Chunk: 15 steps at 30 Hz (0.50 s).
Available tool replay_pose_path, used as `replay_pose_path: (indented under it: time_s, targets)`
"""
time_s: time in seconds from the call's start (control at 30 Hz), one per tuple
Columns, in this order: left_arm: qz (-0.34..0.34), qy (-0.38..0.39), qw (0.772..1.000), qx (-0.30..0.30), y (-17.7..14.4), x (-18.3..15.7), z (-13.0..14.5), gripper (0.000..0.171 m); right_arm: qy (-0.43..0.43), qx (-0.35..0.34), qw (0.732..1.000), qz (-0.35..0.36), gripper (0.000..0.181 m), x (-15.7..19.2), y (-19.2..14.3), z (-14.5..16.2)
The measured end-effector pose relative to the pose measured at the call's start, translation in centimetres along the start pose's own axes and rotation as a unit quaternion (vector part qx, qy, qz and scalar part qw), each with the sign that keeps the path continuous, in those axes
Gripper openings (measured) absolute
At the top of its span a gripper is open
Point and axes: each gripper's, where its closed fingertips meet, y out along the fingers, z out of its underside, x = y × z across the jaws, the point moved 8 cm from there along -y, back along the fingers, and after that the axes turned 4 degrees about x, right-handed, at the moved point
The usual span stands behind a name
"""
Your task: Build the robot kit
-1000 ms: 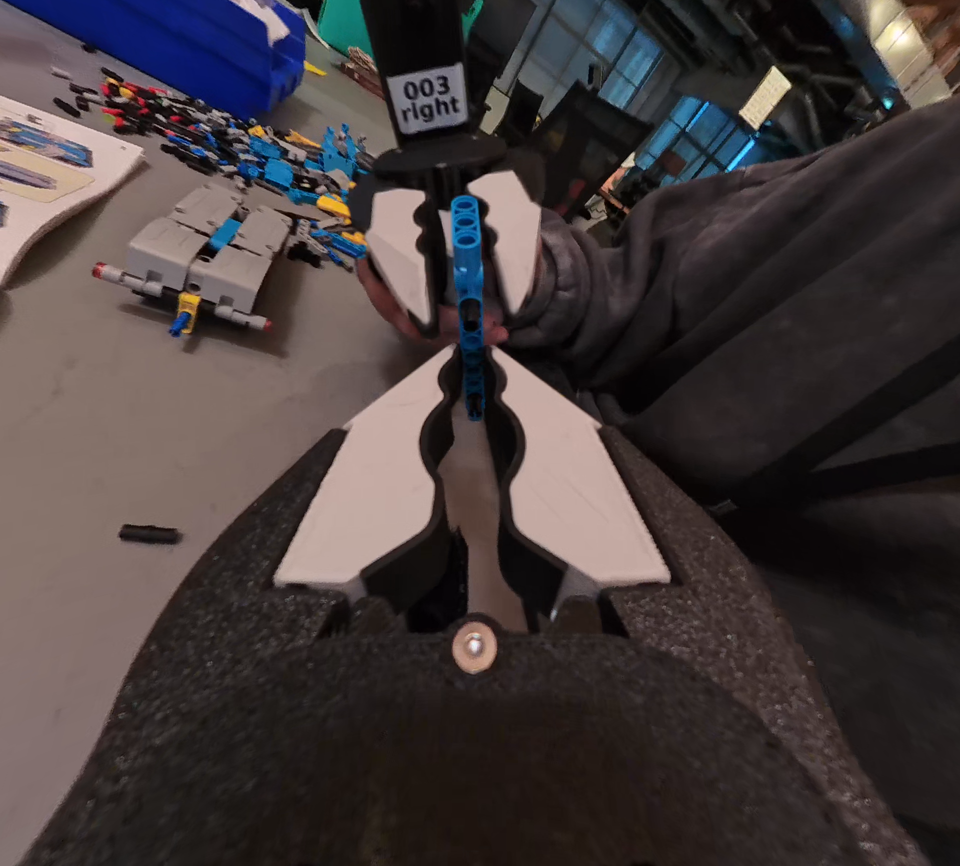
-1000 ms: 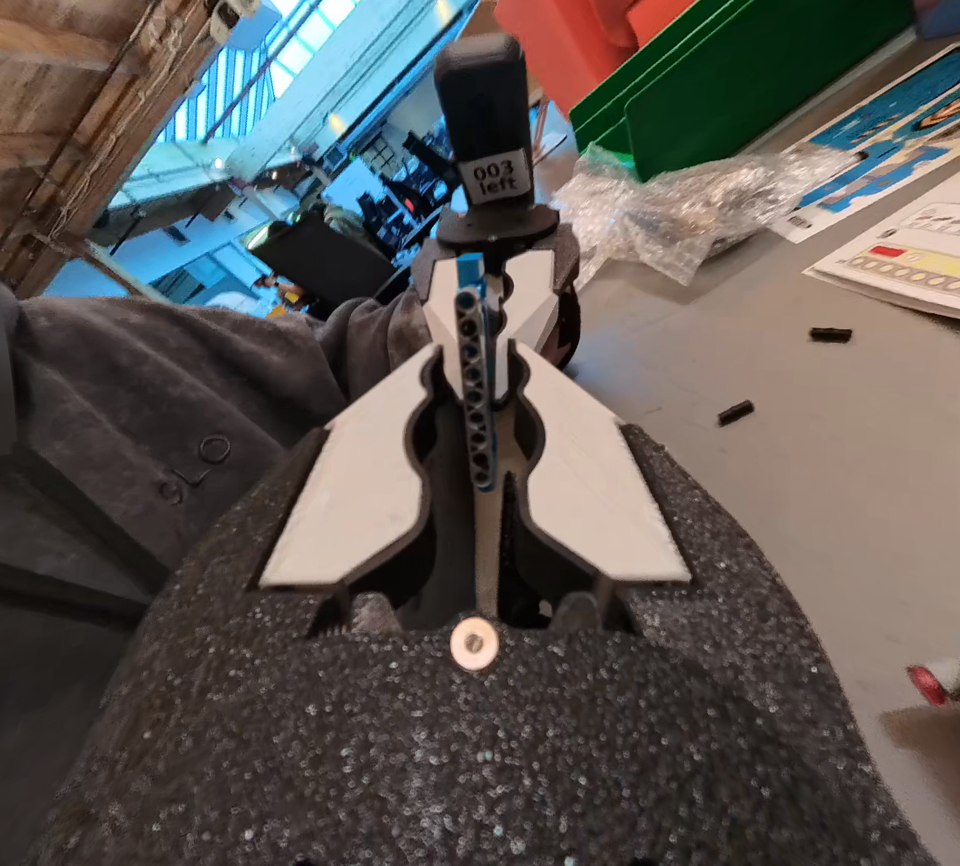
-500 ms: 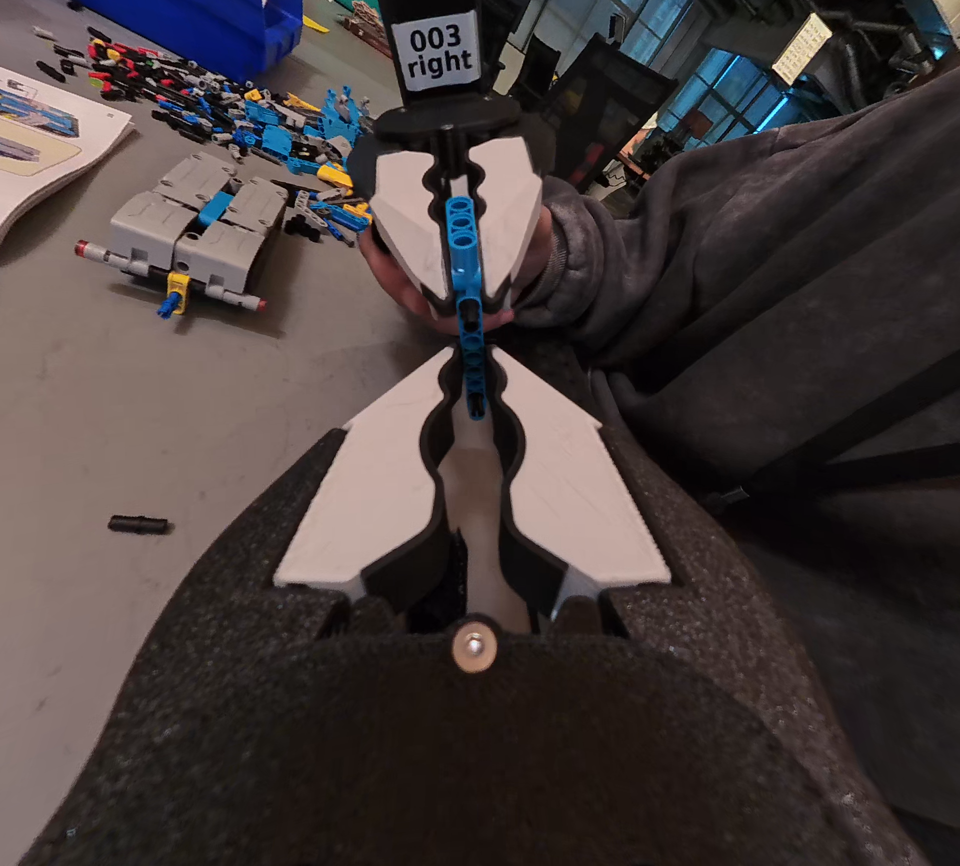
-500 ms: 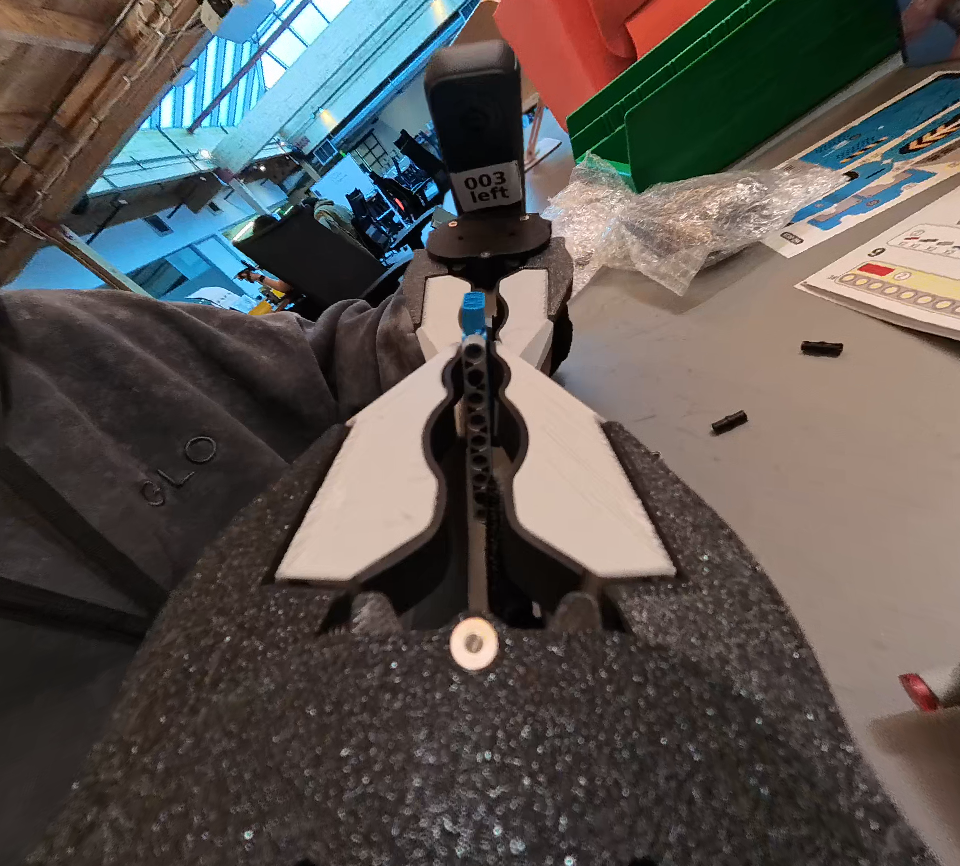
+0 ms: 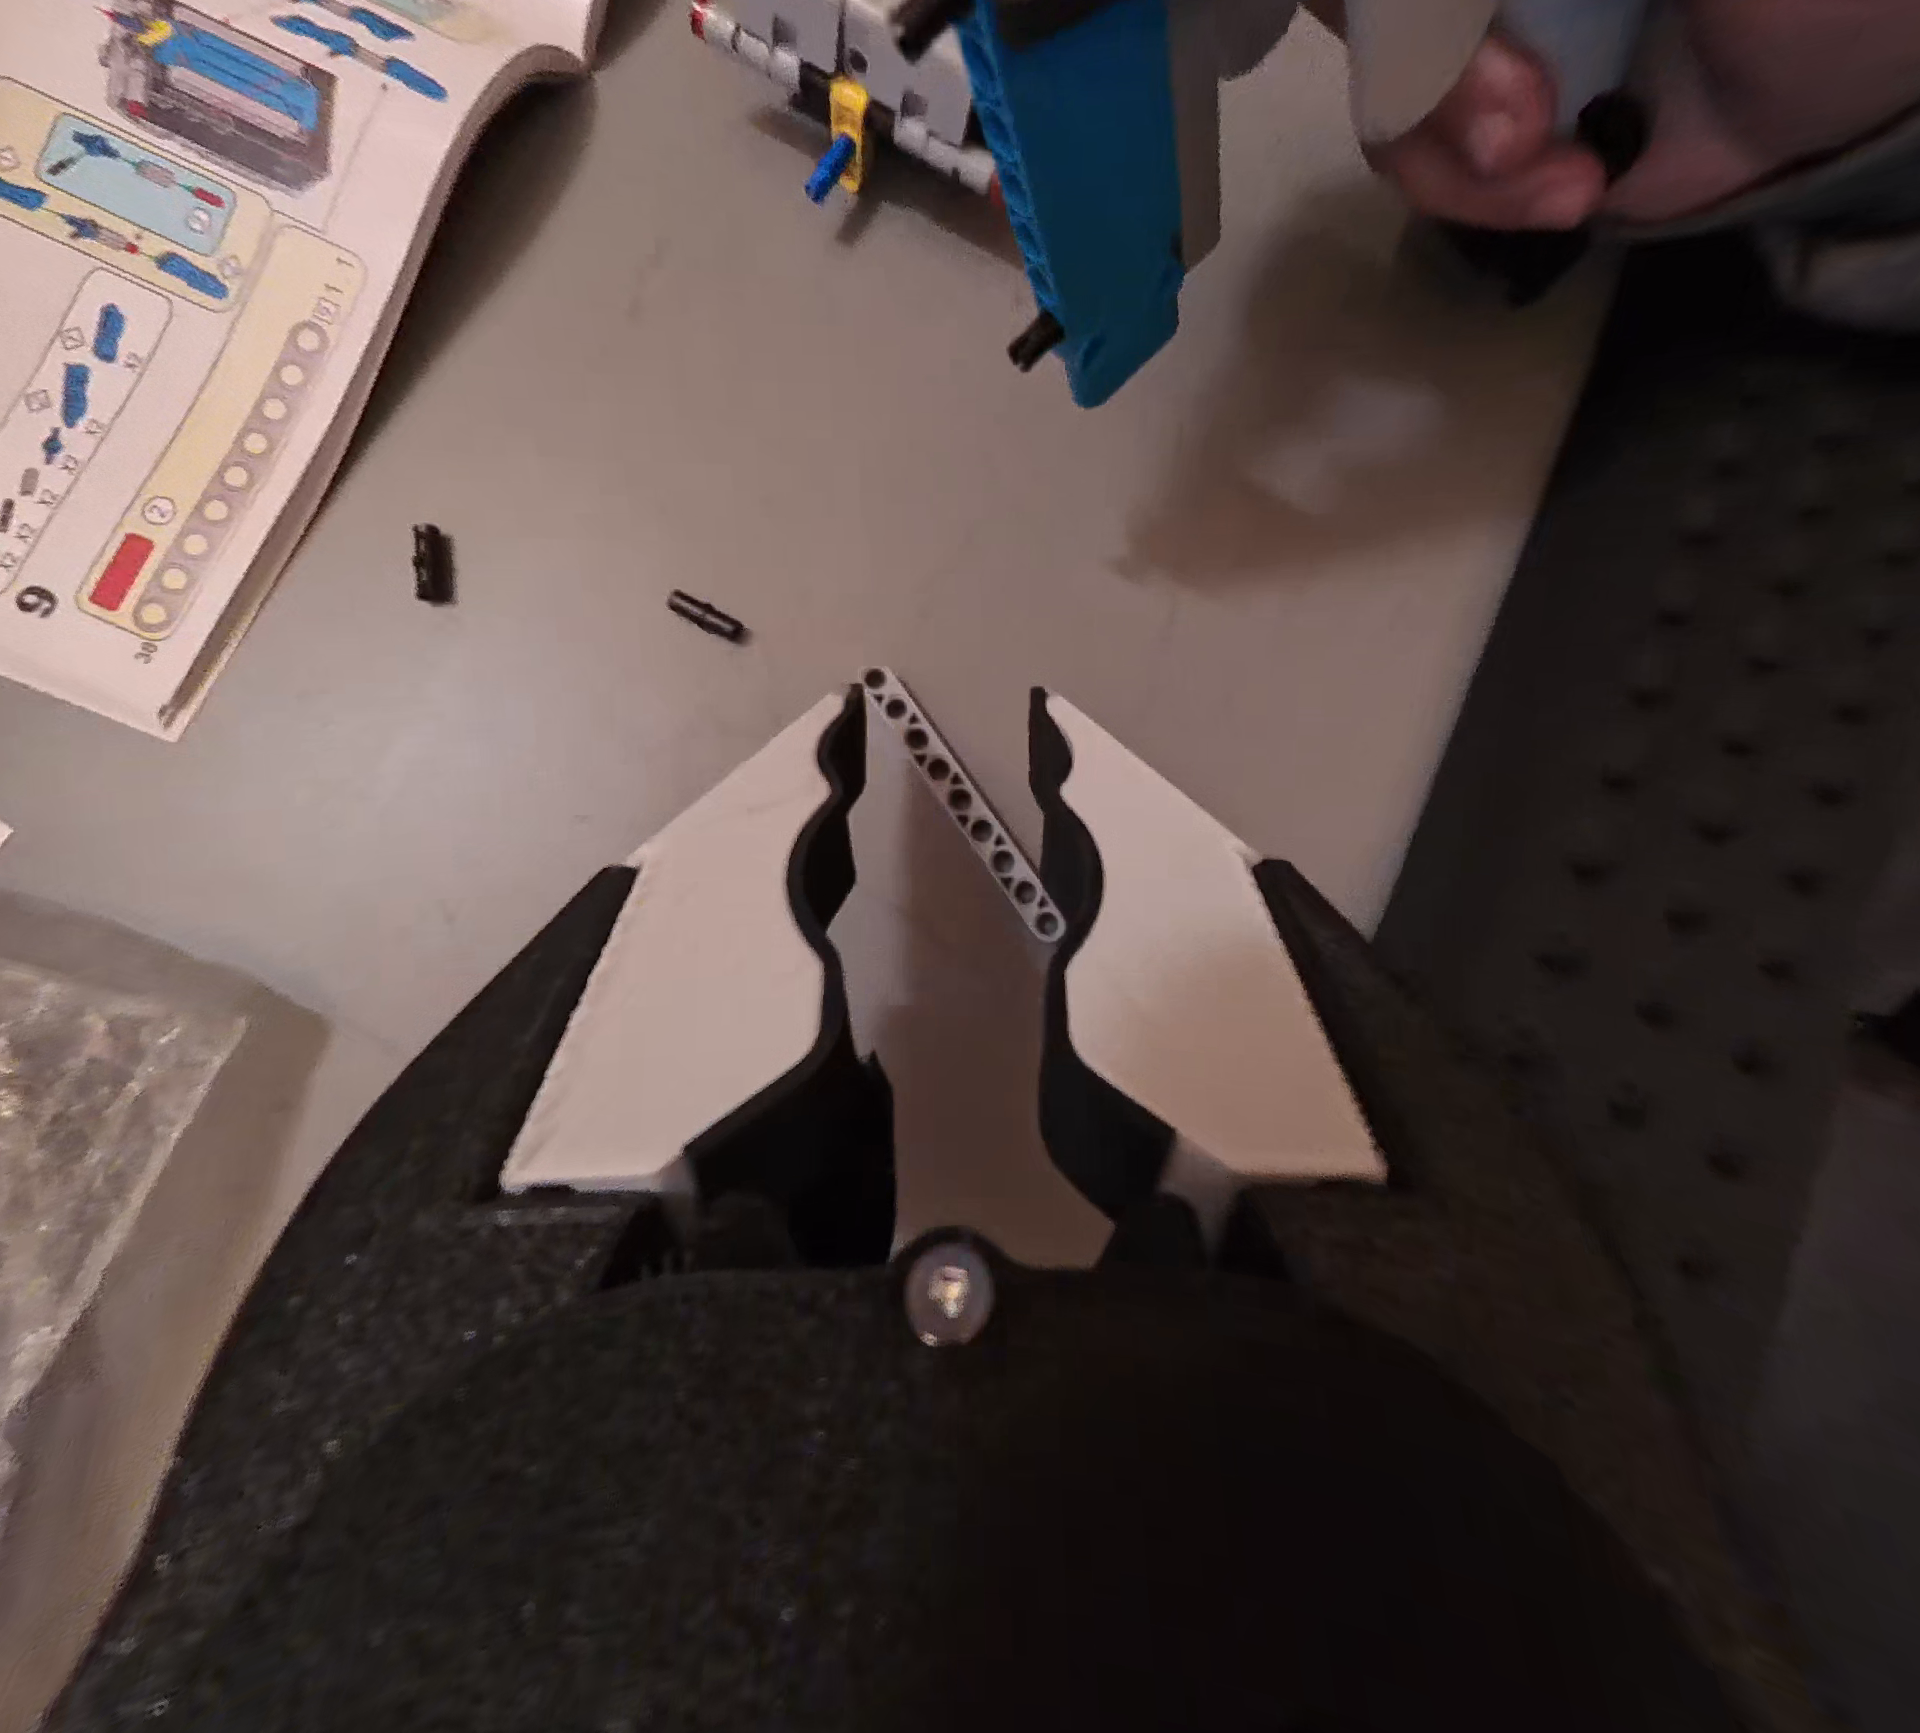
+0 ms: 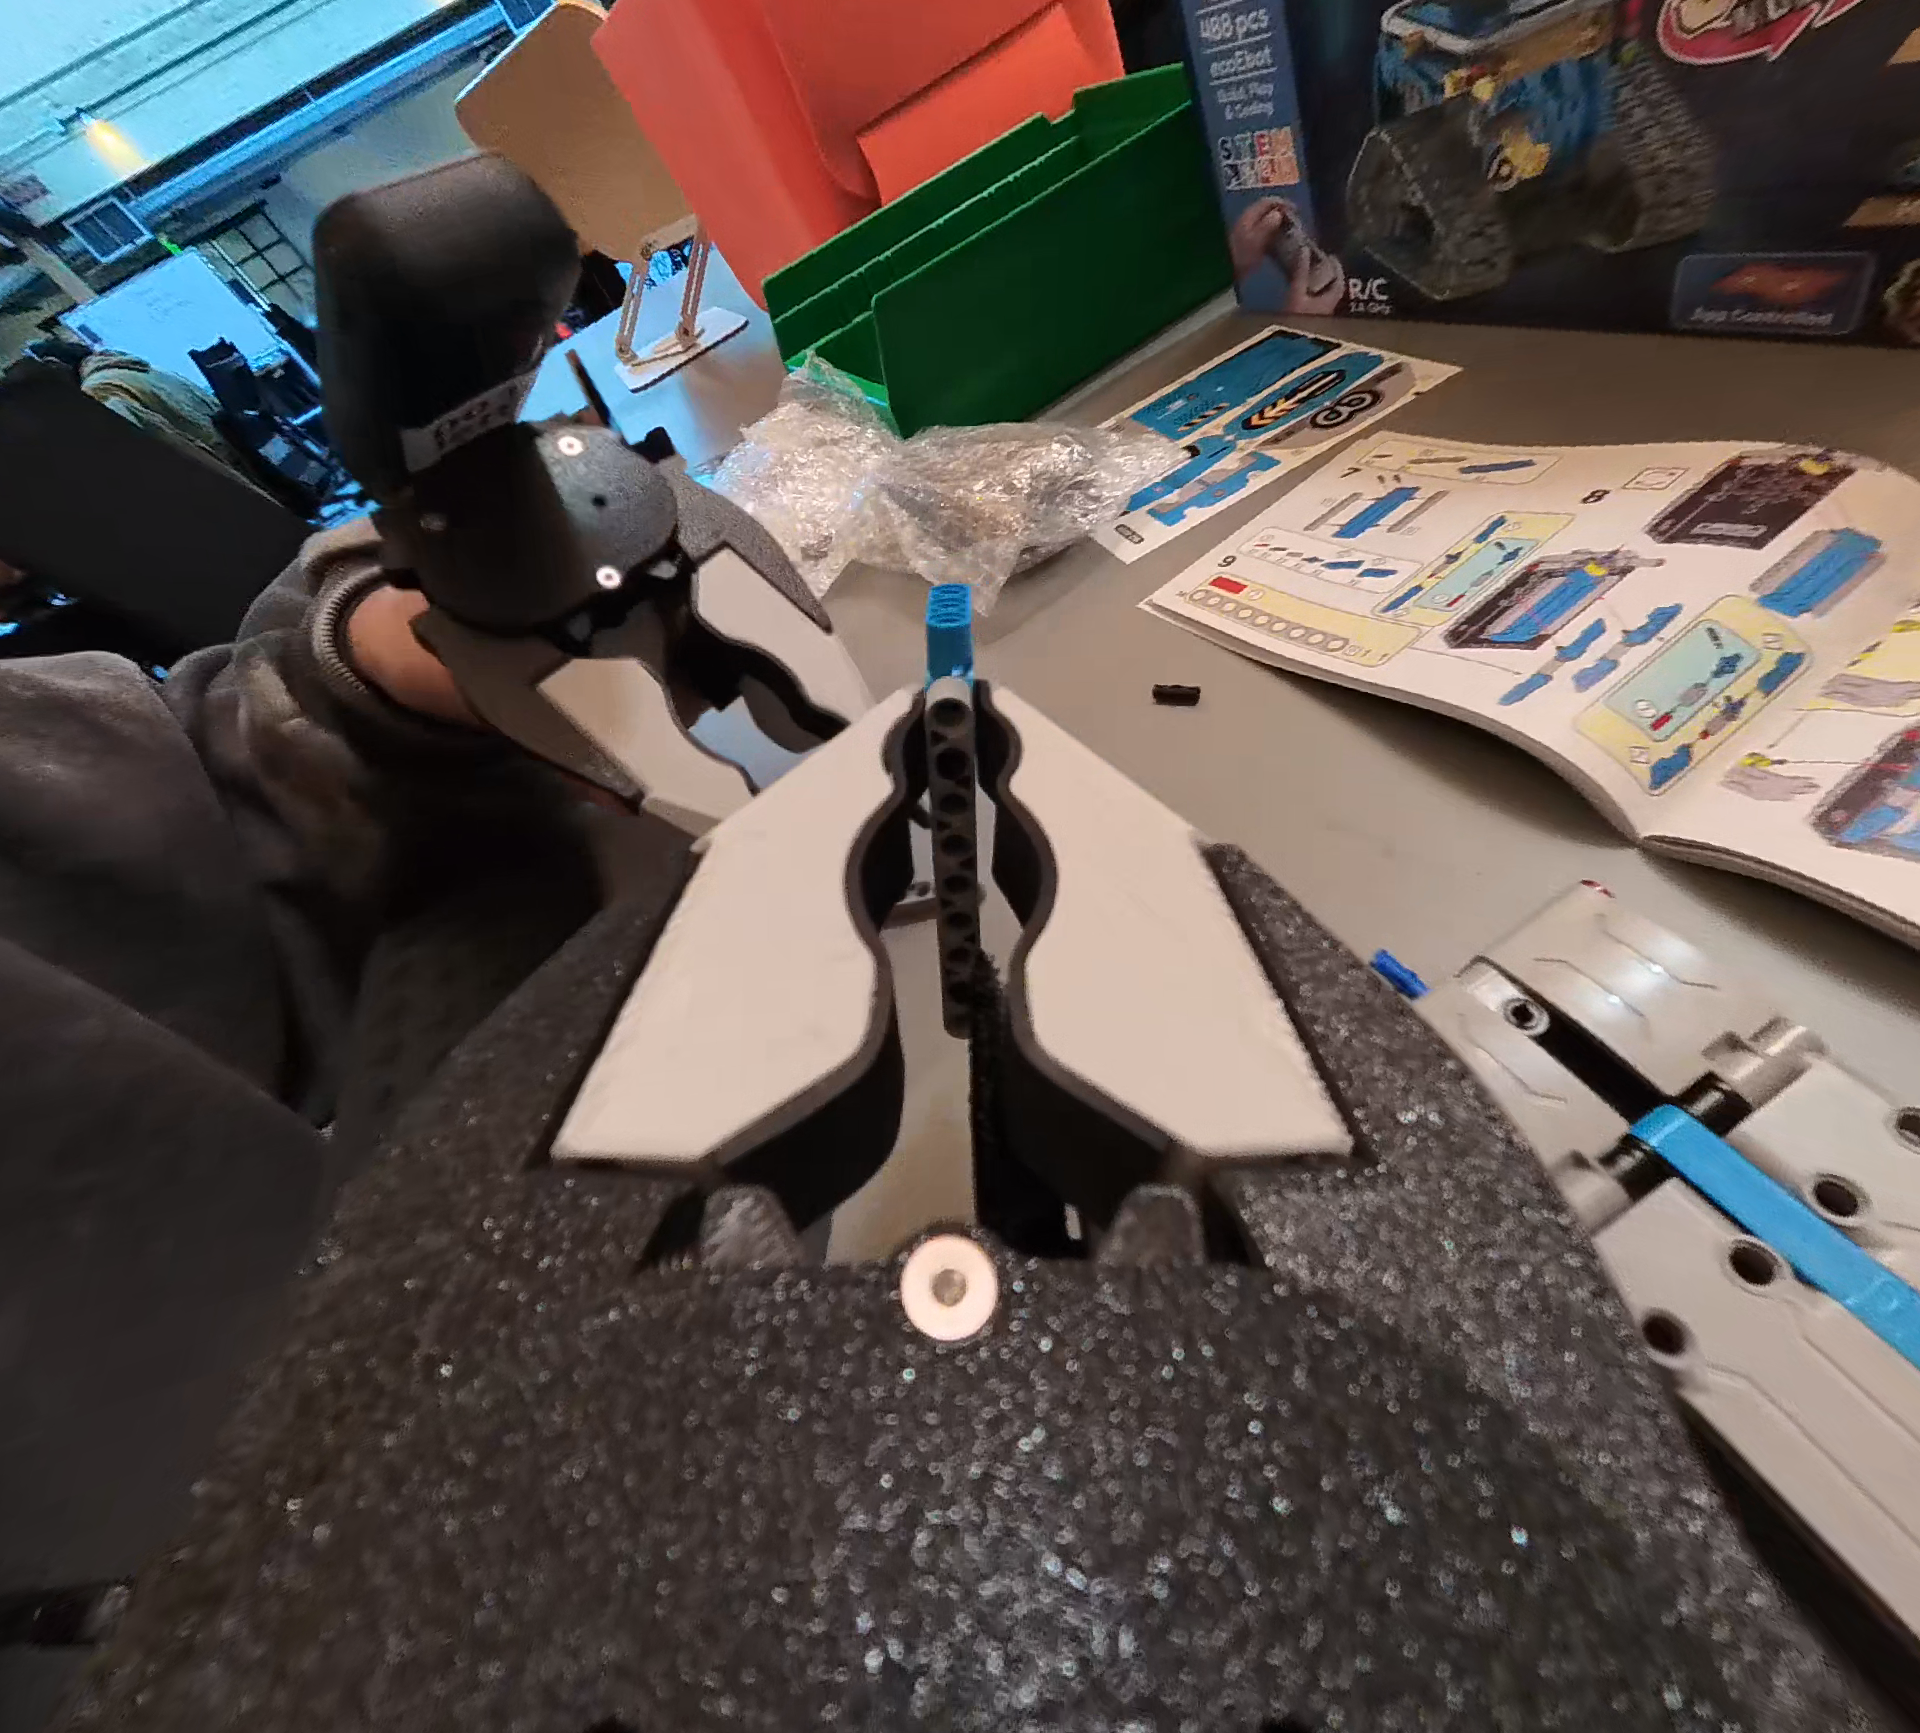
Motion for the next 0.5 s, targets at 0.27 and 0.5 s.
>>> replay_pose_path:
  time_s: [0.27,0.5]
  targets:
    - [-0.012,0.0,0.999,0.043,1.7,0.5,1.0,0.019,0.007,0.0,1.0,-0.014,0.006,0.3,0.2,0.2]
    - [-0.008,0.023,1.0,-0.012,1.8,1.8,0.6,0.006,0.02,0.004,1.0,-0.021,0.006,0.2,0.2,0.4]
